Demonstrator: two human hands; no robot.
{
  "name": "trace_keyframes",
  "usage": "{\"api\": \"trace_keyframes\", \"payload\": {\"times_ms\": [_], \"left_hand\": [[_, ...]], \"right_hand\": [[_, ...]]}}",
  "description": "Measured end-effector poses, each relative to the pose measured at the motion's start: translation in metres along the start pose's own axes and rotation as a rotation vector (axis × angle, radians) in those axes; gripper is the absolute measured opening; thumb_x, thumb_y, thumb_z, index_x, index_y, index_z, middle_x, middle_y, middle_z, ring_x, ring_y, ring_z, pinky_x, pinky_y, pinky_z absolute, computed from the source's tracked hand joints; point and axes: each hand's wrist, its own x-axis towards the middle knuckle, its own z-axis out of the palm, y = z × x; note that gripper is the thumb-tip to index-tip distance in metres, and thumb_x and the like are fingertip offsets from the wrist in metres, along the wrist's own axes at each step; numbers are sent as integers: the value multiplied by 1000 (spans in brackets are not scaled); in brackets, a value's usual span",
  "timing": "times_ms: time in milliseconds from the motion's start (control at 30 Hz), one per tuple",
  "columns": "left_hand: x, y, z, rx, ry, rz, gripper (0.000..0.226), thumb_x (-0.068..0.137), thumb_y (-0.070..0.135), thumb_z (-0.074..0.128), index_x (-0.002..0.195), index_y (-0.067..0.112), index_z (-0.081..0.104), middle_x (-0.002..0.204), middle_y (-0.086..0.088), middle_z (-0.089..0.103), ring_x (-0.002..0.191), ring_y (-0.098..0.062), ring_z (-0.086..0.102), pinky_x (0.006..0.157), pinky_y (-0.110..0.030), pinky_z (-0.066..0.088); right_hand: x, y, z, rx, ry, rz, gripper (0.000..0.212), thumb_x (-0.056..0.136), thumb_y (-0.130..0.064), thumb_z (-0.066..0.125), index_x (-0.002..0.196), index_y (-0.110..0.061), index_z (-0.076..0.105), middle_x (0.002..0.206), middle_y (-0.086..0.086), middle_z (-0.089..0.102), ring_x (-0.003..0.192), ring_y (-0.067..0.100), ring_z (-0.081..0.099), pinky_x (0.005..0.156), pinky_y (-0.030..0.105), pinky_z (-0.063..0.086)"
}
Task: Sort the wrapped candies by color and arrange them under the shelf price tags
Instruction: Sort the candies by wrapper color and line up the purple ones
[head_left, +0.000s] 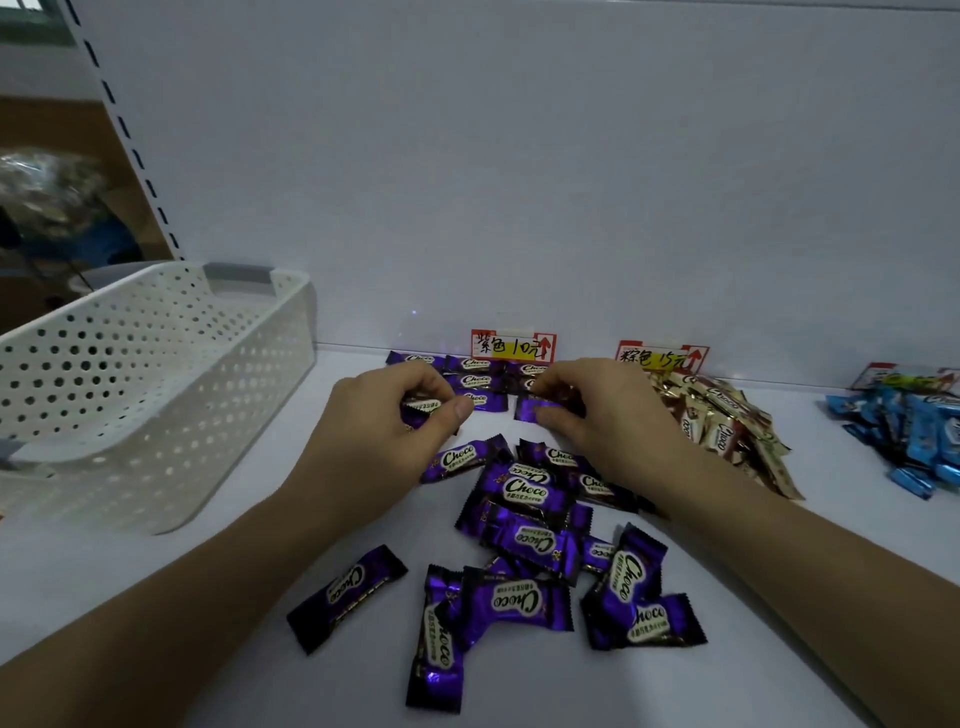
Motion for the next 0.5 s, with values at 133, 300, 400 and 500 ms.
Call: {"api": "trace_keyframes", "payload": {"times_ms": [133,300,400,500], "left_hand": [[-2,-2,7,-114,51,-28,12,95,25,65,83,23,68,70,18,67,65,1,62,59,-12,40],[-3,-10,1,-252,120,-176,23,101,15,56,79,19,64,52,9,56,43,-5,46,47,-27,38],[0,-11,2,-360,161,-253,19,100,9,56,84,12,65,52,-1,54,43,-14,48,40,-25,40],[0,-13,3,-354,150,-244,11,96,12,63,85,11,66,59,5,61,46,-15,54,47,-24,45]], "right_hand": [[-4,5,-2,-49,-8,-19,20,88,-36,74,105,-26,70,100,-10,65,91,10,57,78,29,45],[-4,6,-1,-41,-24,15,6,89,-21,72,93,-22,76,91,-8,70,76,5,58,69,14,44],[-3,6,1,1,-17,54,8,88,-18,73,94,-20,77,89,-8,72,76,4,61,64,1,34],[-2,7,1,33,3,78,8,87,-18,74,94,-21,76,87,-8,72,79,7,64,66,2,35]]}}
